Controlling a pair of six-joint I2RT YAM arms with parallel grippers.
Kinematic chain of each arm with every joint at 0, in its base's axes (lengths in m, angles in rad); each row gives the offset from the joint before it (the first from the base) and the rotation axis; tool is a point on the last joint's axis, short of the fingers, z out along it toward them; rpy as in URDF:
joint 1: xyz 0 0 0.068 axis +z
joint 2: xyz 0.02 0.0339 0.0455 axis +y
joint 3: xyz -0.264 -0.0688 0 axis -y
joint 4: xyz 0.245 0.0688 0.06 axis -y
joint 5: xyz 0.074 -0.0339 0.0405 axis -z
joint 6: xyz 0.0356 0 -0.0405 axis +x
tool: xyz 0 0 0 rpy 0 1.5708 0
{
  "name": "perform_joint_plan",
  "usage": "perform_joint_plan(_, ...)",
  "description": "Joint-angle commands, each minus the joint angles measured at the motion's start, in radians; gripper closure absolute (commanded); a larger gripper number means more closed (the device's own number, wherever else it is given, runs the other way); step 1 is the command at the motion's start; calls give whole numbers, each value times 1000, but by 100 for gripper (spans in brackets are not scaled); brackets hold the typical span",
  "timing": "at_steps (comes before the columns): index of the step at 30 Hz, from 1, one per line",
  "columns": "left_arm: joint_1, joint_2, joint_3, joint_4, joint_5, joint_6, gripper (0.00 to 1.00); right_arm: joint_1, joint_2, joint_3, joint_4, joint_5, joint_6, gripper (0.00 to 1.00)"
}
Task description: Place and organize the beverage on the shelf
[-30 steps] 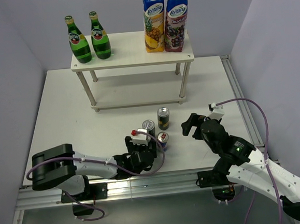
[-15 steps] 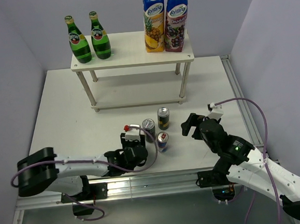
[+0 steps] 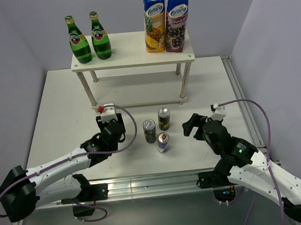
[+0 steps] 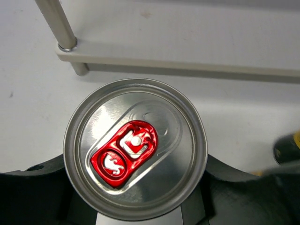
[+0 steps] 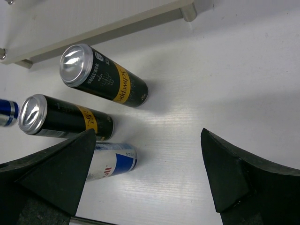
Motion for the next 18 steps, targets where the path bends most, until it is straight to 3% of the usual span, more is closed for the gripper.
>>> perform_joint_plan(1,133,54,116,138,110,87,100,8,-9,-8,36,12,-4,0)
perform_joint_plan(7,295,201,196,297,253,165,100,8,-22,-14,45,-5,-15,0)
perform_joint_plan(18,488,472,408,371,374,225,100,8,-9,-9,45,-10,-18,0)
